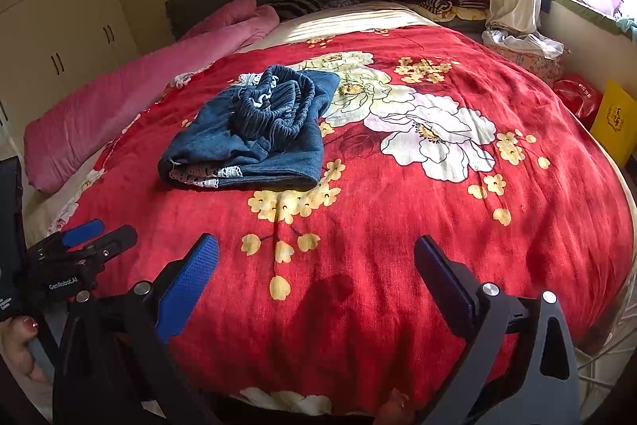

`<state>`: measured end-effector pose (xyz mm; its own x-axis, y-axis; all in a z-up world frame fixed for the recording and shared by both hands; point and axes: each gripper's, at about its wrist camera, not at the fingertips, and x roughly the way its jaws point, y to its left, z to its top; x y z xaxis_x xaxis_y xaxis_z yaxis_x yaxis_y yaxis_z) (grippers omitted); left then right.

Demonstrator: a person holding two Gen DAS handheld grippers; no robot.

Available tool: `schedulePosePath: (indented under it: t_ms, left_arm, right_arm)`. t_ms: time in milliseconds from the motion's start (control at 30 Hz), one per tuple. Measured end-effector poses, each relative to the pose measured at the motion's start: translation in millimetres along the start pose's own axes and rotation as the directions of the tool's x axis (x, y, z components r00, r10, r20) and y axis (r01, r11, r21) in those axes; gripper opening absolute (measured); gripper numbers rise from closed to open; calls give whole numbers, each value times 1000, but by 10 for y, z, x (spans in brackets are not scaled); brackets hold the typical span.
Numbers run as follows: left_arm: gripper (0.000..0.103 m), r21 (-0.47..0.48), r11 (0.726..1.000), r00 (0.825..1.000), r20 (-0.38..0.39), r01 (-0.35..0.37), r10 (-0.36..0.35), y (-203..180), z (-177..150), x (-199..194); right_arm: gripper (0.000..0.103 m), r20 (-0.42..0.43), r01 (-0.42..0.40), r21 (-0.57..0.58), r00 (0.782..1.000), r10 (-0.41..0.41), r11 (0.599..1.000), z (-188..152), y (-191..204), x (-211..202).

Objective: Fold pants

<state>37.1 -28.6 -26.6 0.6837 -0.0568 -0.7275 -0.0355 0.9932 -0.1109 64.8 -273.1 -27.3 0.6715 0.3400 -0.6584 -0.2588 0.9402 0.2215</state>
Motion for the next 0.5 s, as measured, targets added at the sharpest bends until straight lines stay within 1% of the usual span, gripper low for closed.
schedulePosePath:
  t_ms: [500]
  left_arm:
    - [93, -1, 1000, 1000, -20, -6, 6, 9, -2, 29]
  right_arm:
    - [98, -5, 1, -20, 1000, -1, 1000, -5, 41, 7]
